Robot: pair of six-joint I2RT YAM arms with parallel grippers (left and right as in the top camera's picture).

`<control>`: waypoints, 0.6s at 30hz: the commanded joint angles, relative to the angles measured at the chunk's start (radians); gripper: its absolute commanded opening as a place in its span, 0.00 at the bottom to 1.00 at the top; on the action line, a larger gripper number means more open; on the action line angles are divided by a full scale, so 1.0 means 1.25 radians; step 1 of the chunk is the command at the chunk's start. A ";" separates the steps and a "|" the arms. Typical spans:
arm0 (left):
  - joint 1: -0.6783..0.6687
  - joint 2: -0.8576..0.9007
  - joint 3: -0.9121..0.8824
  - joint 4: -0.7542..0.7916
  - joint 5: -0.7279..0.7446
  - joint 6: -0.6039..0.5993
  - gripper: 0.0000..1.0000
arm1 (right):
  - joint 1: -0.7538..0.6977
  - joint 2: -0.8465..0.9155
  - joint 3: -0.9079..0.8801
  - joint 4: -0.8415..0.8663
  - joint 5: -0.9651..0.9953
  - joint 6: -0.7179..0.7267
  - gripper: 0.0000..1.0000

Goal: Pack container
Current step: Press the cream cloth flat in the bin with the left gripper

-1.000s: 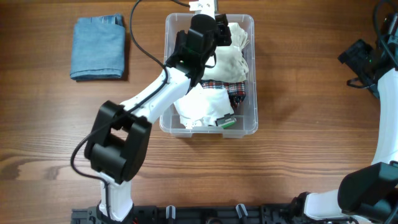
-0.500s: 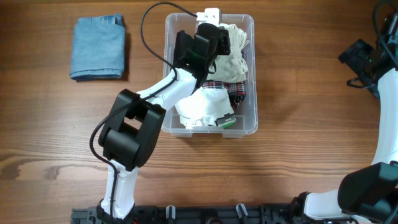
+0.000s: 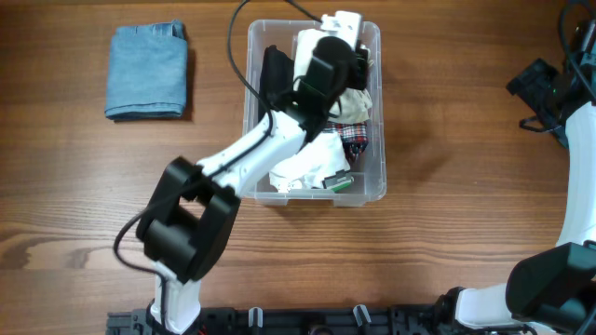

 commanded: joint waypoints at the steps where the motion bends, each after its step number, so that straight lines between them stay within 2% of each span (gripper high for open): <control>1: -0.023 -0.018 -0.001 -0.083 -0.068 0.028 0.04 | 0.000 0.004 -0.001 0.002 0.005 0.011 1.00; 4: -0.023 -0.001 -0.005 -0.134 -0.081 0.026 0.04 | 0.000 0.004 -0.001 0.002 0.005 0.011 1.00; 18: -0.014 0.105 -0.008 -0.165 -0.087 0.002 0.04 | 0.000 0.004 -0.001 0.002 0.005 0.011 1.00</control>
